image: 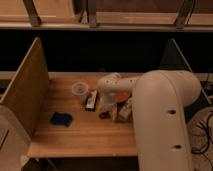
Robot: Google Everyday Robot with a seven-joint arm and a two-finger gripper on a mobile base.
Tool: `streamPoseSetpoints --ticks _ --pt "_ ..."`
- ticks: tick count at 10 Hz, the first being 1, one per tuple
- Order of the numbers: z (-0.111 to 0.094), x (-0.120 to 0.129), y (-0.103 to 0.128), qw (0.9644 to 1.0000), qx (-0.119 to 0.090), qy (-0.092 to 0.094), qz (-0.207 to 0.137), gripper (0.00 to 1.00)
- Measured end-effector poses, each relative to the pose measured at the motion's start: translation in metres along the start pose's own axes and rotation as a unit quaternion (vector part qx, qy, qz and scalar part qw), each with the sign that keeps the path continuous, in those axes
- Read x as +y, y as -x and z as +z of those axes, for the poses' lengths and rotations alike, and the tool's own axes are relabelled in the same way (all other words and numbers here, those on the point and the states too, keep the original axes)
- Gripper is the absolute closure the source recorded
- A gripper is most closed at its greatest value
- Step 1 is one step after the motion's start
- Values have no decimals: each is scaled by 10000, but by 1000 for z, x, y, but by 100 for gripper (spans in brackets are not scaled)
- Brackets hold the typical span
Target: Drag the pepper across the table
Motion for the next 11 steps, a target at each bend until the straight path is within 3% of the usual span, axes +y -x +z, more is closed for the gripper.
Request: streamPoseSetpoints --ticks 1,4,6,9,11 --pt "0 0 1 10000 -5 -10 -23 71" --pt "0 1 1 10000 -10 -28 -42 97" --pt "-1 -2 -9 9999 43 -87 -117 100" --pt "3 -3 -41 9980 266 -331 -461 100" --pt "1 5 -58 9962 355 -371 -711 100"
